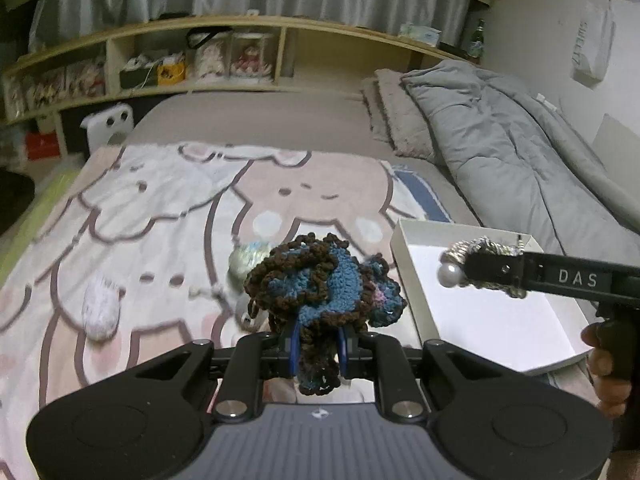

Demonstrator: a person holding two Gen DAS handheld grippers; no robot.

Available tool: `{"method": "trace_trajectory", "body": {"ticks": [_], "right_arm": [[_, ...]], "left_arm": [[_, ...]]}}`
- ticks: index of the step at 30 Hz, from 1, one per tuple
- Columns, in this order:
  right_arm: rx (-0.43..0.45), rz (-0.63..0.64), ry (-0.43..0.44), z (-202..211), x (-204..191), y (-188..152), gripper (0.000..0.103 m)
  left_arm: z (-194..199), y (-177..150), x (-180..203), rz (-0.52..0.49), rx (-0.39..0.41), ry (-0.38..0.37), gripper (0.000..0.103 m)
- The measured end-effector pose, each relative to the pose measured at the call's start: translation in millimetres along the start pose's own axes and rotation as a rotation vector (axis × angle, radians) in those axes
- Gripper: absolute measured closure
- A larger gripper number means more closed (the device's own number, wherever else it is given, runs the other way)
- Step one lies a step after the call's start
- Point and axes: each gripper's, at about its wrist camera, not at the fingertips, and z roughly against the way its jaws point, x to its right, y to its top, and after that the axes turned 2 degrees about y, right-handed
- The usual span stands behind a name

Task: Organize objects
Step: 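Carry the flower and rope into the white tray with both tools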

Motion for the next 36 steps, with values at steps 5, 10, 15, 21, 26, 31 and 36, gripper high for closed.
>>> {"method": "trace_trajectory", "body": {"ticks": [5,10,15,21,26,31,36], "right_arm": [[0.015,0.006,-0.055,0,14,23,0.022],[0.034,-0.005,-0.112,-5,26,48,0.022],[0.052,-0.079,-0.165,-14,45,72,0.022],[0.072,-0.151,-0.239,-31,81,78,0.022],[0.027,-0.167,-0.290,-57,110,67,0.022],[-0.011,-0.172,-0.328,-81,134,61,0.022],[-0.019,-0.188,-0.362,-91,151,56,0.022]], "left_arm": [[-12,25,19,-0.033,0.026,-0.023,0.084],[-27,49,38,-0.061,0.051,-0.059,0.084],[-51,68,56,-0.075,0.039,-0.096,0.084],[-87,74,76,-0.074,0.016,-0.141,0.084],[-120,72,97,-0.078,-0.020,-0.190,0.084],[-153,71,113,-0.067,-0.058,-0.226,0.084],[-185,66,128,-0.076,-0.101,-0.230,0.084]]}}
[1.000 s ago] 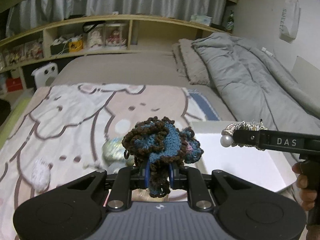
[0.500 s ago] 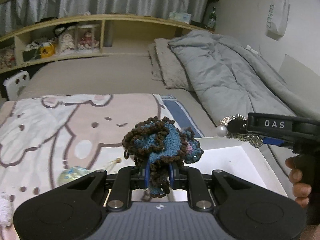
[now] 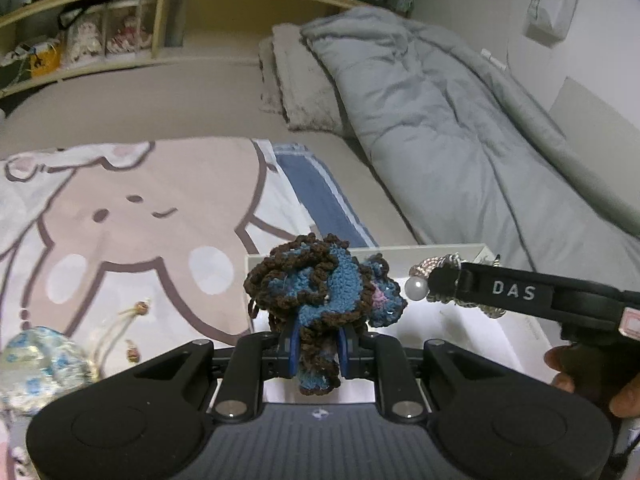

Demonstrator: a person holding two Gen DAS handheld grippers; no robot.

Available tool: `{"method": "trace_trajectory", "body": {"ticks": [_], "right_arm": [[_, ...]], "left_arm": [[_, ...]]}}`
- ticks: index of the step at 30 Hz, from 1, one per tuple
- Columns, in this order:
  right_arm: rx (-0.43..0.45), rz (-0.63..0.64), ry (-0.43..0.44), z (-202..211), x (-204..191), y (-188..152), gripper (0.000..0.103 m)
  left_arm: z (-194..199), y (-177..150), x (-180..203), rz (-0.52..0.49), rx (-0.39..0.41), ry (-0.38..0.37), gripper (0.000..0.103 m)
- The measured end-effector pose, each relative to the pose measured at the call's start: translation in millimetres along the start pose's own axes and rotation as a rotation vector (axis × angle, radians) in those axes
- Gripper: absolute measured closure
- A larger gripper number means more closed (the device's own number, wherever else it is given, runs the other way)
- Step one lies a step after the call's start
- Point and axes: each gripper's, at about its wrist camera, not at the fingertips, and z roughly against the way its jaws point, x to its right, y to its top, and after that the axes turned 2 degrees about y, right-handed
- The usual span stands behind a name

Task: Organize objects
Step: 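Carry the flower and rope into the white tray with both tools, then open both tools to release the flower and rope, then withdraw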

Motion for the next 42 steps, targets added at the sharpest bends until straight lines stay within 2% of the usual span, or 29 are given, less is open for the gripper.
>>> {"method": "trace_trajectory", "body": {"ticks": [6,15,17,18,20,21,28,42], "right_arm": [[-0.040,-0.014,-0.012,-24,4,-5,0.022],[-0.019,-0.052,0.024,-48,-4,-10,0.022],[-0.014,-0.060,0.024,-51,-4,-11,0.019],[-0.013,-0.064,0.022,-51,-4,-12,0.014],[-0.020,-0.058,0.010,-48,-4,-10,0.008],[-0.019,-0.054,0.006,-46,-2,-9,0.008],[-0.069,-0.041,-0.015,-38,5,-6,0.007],[-0.046,-0.041,0.003,-8,7,-4,0.007]], "left_arm": [[-34,-6,-1,0.003,-0.052,0.016,0.084],[-58,-7,-6,-0.017,-0.064,0.047,0.083],[-60,-5,-6,-0.020,-0.054,0.055,0.082],[-61,-5,-5,-0.019,-0.049,0.063,0.077],[-60,-4,-6,-0.013,-0.046,0.078,0.074],[-59,-3,-6,-0.014,-0.051,0.084,0.070],[-49,-2,-3,-0.049,-0.062,0.085,0.064],[-16,2,3,-0.079,-0.036,0.098,0.064]]}}
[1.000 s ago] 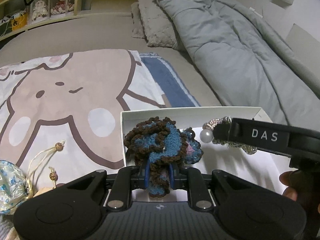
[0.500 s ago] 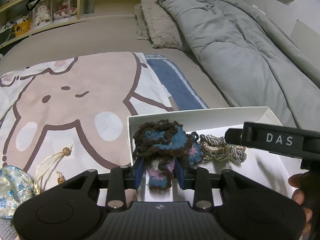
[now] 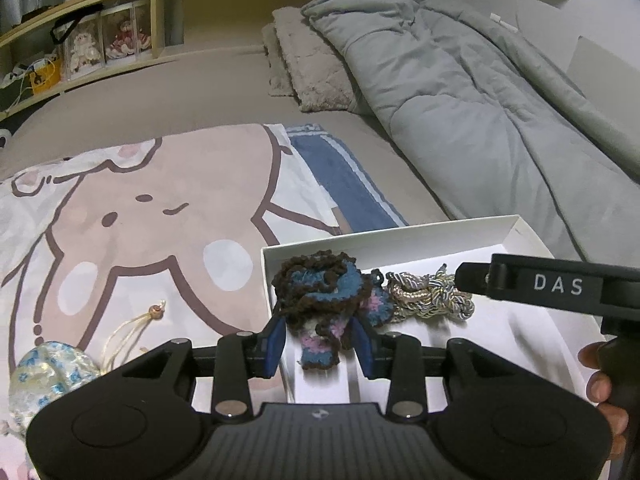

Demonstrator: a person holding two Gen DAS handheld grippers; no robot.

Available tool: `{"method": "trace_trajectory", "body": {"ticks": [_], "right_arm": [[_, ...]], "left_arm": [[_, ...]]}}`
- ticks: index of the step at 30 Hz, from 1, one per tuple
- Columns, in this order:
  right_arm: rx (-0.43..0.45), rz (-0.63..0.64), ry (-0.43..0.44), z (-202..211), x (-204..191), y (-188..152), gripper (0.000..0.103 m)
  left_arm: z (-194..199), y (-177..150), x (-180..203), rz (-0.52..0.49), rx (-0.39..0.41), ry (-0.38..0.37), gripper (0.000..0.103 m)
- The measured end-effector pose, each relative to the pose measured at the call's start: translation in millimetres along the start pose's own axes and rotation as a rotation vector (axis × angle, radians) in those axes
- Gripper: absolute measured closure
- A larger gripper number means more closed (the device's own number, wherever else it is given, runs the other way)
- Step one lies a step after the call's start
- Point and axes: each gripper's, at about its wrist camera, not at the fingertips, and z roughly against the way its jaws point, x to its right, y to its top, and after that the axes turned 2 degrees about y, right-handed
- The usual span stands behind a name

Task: Organize objects
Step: 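Open both tools to release the flower and rope, then withdraw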

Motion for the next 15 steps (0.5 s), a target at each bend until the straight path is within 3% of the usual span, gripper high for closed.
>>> {"method": "trace_trajectory", "body": {"ticks": [5,15], "right_arm": [[0.019,-0.014,0.014,21,1,-1,0.007],[0.027,0.074,-0.013,60,-9,-13,0.007]], "left_arm": [[19,-3,-3,0.006,0.007,0.007,0.062],[58,-6,-12,0.031,0.027,0.016,0.046]]}}
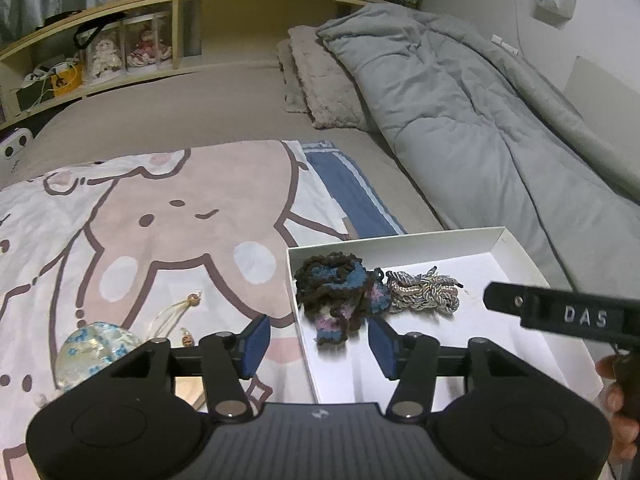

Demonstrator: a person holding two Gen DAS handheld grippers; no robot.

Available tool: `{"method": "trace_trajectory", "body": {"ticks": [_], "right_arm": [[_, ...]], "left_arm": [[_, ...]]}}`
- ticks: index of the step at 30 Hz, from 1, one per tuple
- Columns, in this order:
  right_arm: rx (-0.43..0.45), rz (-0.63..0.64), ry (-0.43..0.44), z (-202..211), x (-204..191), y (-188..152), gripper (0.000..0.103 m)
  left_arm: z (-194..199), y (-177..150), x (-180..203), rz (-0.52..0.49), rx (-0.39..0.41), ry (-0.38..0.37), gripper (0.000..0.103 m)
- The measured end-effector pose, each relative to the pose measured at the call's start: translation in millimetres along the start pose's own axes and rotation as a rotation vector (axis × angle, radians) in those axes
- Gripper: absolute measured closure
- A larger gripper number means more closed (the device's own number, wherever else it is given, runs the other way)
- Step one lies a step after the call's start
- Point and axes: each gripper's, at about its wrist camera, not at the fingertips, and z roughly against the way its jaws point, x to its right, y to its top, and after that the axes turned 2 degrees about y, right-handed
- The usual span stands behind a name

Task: Organize objects
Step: 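Open both tools to release the flower and rope, then withdraw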

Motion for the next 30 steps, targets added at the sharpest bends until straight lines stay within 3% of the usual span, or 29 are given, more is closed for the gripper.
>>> {"method": "trace_trajectory", "body": {"ticks": [13,22,30], "right_arm": [[0.070,0.076,0.008,62,0,-15,0.004],[0.122,0.088,0.007,98,3,-23,0.000],[0.143,0.115,-0.005,120,0,-28,0.000]], "left_arm": [[52,-9,-9,0.044,0.047,0.010,0.007],[82,-18,-9,0.030,0.089,0.046,0.000],[100,-23,-15,0.042,0.093,0.052,0.000]]}}
